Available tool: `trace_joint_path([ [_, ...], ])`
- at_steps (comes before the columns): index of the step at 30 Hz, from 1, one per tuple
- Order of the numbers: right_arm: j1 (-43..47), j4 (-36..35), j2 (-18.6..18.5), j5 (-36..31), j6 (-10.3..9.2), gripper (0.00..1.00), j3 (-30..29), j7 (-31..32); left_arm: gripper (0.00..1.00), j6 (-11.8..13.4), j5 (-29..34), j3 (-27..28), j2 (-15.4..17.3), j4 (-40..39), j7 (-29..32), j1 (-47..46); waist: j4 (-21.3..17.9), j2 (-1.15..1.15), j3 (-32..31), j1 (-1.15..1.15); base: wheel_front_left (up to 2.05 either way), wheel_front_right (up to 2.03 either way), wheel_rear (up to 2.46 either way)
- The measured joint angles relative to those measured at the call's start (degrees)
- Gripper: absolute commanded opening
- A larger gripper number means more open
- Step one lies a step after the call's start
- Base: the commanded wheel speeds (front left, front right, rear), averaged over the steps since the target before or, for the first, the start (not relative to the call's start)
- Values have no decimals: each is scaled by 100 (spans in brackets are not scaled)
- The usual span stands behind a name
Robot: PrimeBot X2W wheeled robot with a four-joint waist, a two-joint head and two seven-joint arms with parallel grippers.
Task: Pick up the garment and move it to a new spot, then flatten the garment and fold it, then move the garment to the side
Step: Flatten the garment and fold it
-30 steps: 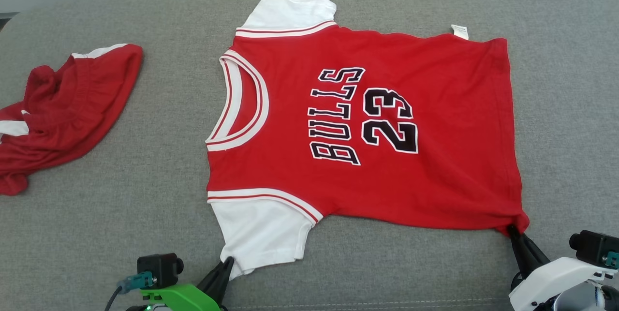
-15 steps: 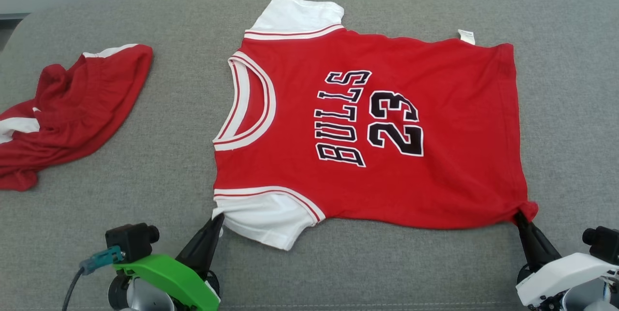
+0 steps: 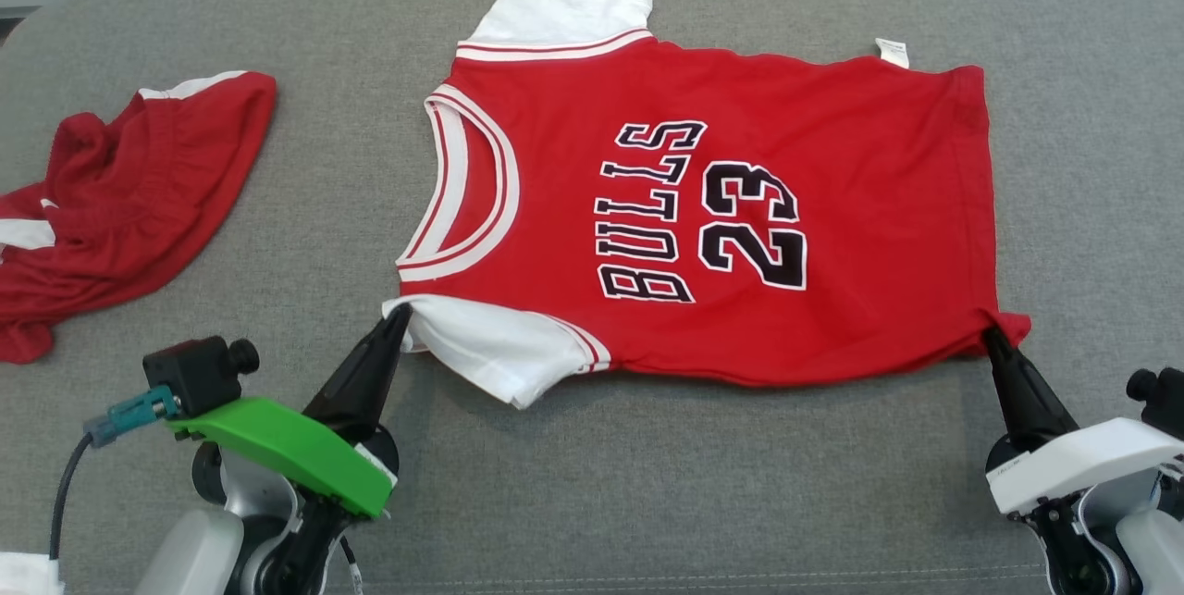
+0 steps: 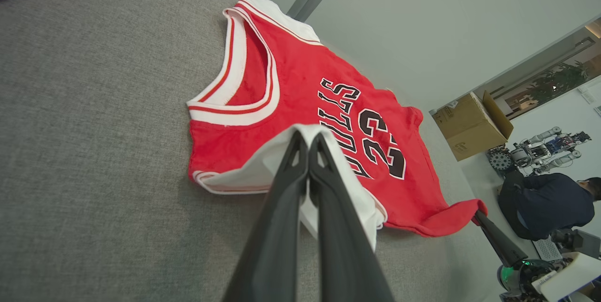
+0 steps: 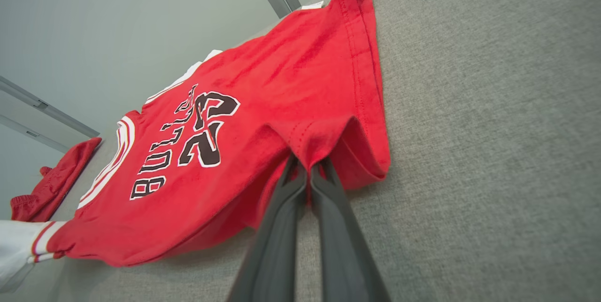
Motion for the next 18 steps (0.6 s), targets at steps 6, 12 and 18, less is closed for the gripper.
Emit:
trace_joint_path([
  [6,-339,-47,-7,86,18,0,-123,48,0,56,156,51,85,-111,98,-553,-51,0,233,0,0,0,0],
  [12,-655,-62,-30,157,16,0,-220,143,0,108,141,134,32,-33,165,-1073,-74,0,531,0,0,0,0],
  [18,-1015,-5,-71,172,-9,0,-264,300,0,133,141,233,0,326,209,-1557,-94,0,830,0,0,0,0],
])
